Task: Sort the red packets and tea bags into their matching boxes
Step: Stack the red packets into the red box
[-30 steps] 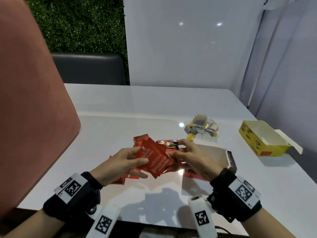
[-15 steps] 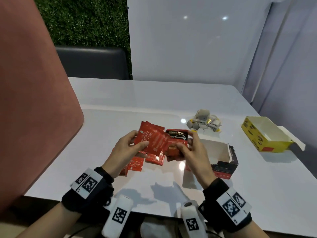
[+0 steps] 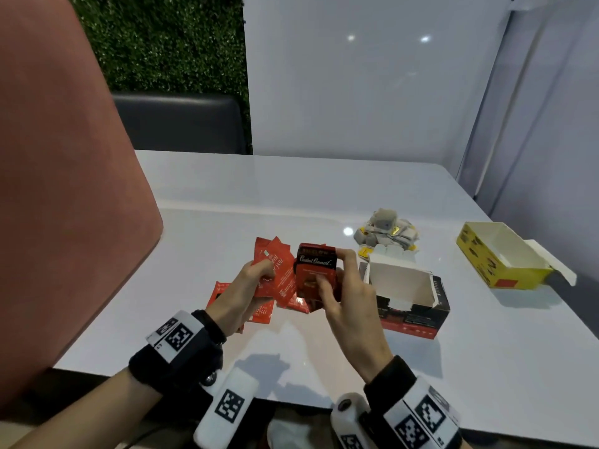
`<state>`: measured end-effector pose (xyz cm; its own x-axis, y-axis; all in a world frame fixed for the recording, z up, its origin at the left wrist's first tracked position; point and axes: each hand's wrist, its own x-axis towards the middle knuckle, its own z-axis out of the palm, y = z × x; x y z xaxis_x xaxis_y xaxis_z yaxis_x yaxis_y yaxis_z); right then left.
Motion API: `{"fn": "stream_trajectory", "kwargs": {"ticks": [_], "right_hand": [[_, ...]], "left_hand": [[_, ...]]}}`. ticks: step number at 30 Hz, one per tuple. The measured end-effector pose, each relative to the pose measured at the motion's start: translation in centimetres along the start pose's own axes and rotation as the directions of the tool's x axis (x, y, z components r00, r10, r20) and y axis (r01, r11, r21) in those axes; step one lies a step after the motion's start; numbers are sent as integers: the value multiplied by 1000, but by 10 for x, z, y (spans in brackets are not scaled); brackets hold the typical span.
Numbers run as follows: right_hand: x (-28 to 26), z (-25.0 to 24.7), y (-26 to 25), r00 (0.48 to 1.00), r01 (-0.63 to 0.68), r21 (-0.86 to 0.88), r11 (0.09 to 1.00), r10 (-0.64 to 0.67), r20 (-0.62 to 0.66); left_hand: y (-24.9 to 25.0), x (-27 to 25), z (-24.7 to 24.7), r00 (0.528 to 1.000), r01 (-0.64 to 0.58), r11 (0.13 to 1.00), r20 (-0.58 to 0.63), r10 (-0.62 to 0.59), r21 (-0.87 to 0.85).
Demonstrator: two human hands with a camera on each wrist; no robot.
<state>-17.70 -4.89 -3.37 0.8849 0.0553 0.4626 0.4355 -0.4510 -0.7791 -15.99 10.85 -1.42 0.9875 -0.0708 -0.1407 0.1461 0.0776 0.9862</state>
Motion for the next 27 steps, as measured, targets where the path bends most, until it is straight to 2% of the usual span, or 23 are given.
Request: {"fn": "stream_trajectory", "kwargs": {"ticks": [5,8,10,12,14,18,20,22,24,27], "right_hand": [[5,5,-7,996,-20,85,996,12,88],[9,-2,-11,995,-86,201,976,73,71],[12,-3,-7,999,-33,95,995,33,8],[16,3,-2,1000,12,-88,996,-10,16],[17,14,-1,996,-33,-146,989,44,76],[17,31,2,962,-238,142,961,213,169],[18,30,2,931,-340,295,893,274,242],[17,27,4,904,-403,403,821,288,317],[16,23,5,881,-427,409,806,270,388],[17,19,5,840,-432,298,851,259,478]], "left_hand": [[2,-1,8,998,28,993,63,-20,-119],[6,3,6,999,36,974,2,-37,-224],[3,9,2,995,98,968,-6,-102,-233],[-3,14,0,985,172,978,8,-173,-116],[-5,18,4,981,190,982,30,-190,17],[-4,24,14,970,196,955,96,-222,223],[-4,28,15,969,180,919,97,-227,351],[-1,31,17,960,188,895,116,-254,403],[4,32,17,946,189,881,159,-282,434],[9,34,11,910,213,838,209,-357,502]]}}
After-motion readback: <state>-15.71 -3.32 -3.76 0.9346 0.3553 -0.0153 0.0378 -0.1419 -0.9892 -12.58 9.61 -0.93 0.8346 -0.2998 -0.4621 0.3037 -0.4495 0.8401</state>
